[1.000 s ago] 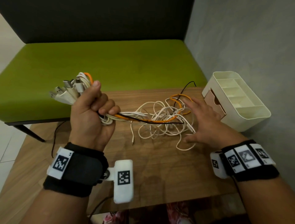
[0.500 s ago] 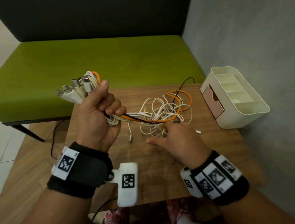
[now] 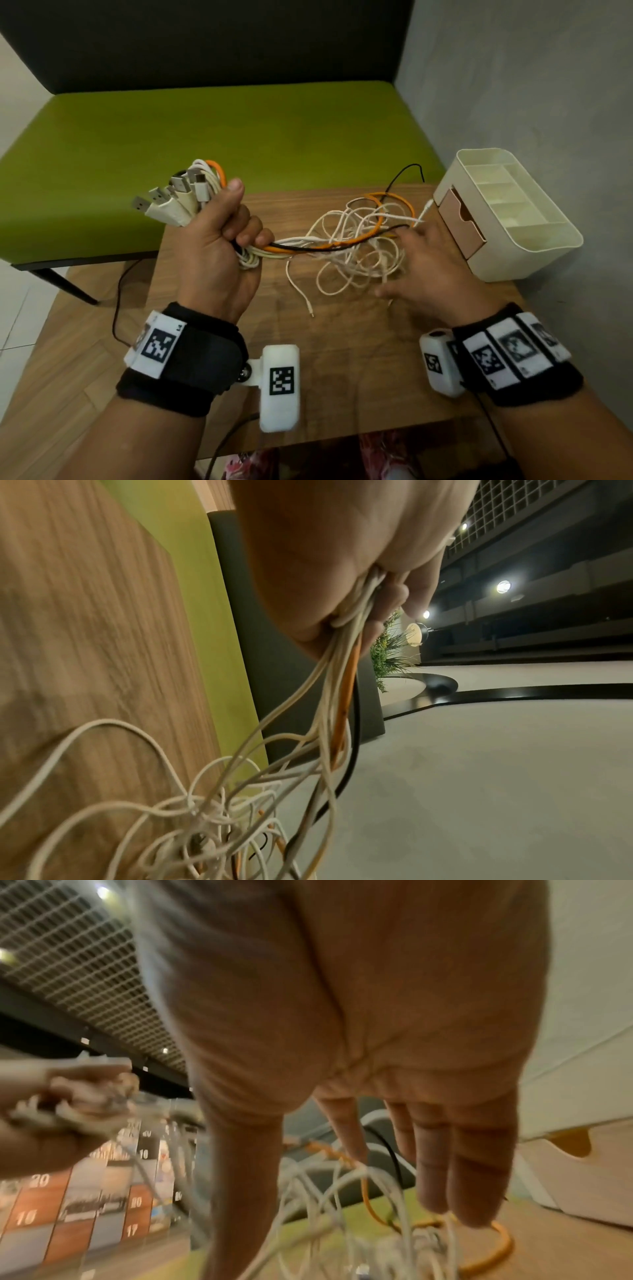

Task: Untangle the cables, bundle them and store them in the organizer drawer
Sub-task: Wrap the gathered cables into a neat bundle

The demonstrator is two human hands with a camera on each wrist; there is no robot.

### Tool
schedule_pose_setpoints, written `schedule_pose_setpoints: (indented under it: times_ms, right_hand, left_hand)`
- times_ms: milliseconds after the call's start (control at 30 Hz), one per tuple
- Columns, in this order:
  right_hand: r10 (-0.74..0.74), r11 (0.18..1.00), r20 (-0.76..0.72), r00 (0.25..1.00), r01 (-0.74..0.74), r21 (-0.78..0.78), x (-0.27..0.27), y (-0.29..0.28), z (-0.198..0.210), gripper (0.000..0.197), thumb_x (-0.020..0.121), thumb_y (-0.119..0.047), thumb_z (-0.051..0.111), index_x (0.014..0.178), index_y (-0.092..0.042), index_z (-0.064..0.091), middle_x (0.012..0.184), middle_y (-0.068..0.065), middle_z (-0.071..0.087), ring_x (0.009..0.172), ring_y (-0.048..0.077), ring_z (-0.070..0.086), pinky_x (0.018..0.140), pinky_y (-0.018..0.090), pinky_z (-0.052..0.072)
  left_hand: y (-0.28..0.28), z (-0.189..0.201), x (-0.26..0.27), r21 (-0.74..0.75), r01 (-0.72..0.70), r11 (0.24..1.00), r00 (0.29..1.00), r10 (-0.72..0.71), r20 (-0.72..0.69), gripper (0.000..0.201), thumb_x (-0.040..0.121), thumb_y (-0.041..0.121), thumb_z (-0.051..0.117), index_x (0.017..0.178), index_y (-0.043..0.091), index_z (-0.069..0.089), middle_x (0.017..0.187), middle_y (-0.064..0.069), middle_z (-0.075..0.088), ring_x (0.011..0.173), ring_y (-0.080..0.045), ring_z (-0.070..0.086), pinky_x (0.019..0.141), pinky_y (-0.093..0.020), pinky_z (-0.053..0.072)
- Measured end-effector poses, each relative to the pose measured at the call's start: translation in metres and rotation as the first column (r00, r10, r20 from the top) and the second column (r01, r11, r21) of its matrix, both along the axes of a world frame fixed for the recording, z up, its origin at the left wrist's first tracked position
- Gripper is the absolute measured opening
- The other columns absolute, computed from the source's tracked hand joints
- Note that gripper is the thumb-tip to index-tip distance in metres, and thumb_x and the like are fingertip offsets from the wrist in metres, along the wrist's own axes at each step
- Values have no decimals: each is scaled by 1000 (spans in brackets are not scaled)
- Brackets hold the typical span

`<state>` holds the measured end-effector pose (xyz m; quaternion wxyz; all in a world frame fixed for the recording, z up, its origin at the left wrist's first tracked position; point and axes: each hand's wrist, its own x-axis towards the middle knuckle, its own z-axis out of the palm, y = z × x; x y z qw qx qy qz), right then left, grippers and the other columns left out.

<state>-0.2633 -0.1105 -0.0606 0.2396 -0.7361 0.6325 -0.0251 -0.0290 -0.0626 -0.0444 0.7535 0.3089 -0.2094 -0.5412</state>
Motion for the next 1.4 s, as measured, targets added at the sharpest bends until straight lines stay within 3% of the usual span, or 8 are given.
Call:
schedule_pose_setpoints:
  times_ms: [167, 367, 533, 833, 1000, 1167, 1267, 1400]
  right_hand:
    - [-47, 999, 205, 978, 50, -10, -4, 17, 39, 50, 78, -64, 67, 73, -15, 62, 67, 2, 69, 65, 18, 65, 66, 34, 49]
    - [-270, 847, 593, 759, -106, 521, 46, 44, 19, 55, 85, -64, 47, 83, -10, 59, 94, 20, 74, 84, 29, 75, 65, 35, 58]
    - [-406, 897, 845, 349, -24, 441, 39, 31, 14, 30, 94, -18, 62, 107, 9, 66, 106, 19, 73, 97, 30, 72, 79, 39, 56]
    - [-378, 920, 924, -50, 90, 381, 40, 30, 21, 20, 92, 0, 58, 105, 14, 62, 93, 28, 69, 75, 24, 72, 67, 31, 59]
    - [-454, 887, 891, -15, 84, 453, 35, 25, 19, 28, 98, -1, 52, 122, 11, 52, 109, 26, 70, 86, 30, 73, 71, 39, 62]
    - [-159, 986, 835, 527, 131, 105, 30, 25, 14, 38, 96, -18, 56, 128, -14, 37, 102, 0, 76, 88, 28, 73, 85, 58, 55]
    - [-89, 990, 758, 646, 144, -6, 32, 28, 16, 62, 92, -30, 58, 143, -22, 25, 100, -7, 76, 96, 17, 72, 88, 53, 54]
    - [-103, 983, 577, 811, 173, -68, 23, 24, 23, 38, 92, -35, 62, 123, -22, 45, 92, -1, 74, 85, 13, 69, 82, 43, 54]
  left_hand:
    - [-2, -2, -11, 22, -38, 999, 999, 38, 3, 33, 92, 14, 58, 66, 22, 41, 47, 10, 26, 42, -5, 30, 50, -23, 38]
    - [4, -2, -42, 10, 98, 995, 979, -94, -181, 34, 92, 22, 54, 59, 20, 48, 45, 9, 38, 45, -4, 46, 56, -22, 48]
    - [7, -5, -56, 91, 197, 976, 963, -176, -202, 40, 89, 24, 54, 51, 15, 52, 48, 2, 49, 50, -12, 56, 59, -24, 54]
    - [7, 1, -62, 198, 237, 951, 957, -193, -216, 18, 87, 20, 56, 91, 3, 55, 53, -2, 49, 49, -12, 55, 57, -24, 54]
    - [7, -3, -65, 230, 249, 941, 959, -206, -197, 18, 83, 20, 57, 86, 3, 55, 52, -2, 45, 50, -12, 50, 56, -21, 51]
    - [7, -10, -74, 262, 290, 921, 953, -254, -163, 31, 96, 14, 49, 73, 2, 65, 70, -10, 62, 44, -11, 55, 47, -19, 50]
    - [8, -13, -77, 267, 320, 909, 946, -294, -133, 46, 97, 16, 49, 58, 11, 72, 68, -5, 67, 46, -7, 54, 51, -17, 50]
    - [9, -14, -79, 330, 354, 875, 935, -328, -135, 27, 86, 22, 59, 63, 12, 71, 73, -6, 61, 53, -8, 49, 60, -20, 44]
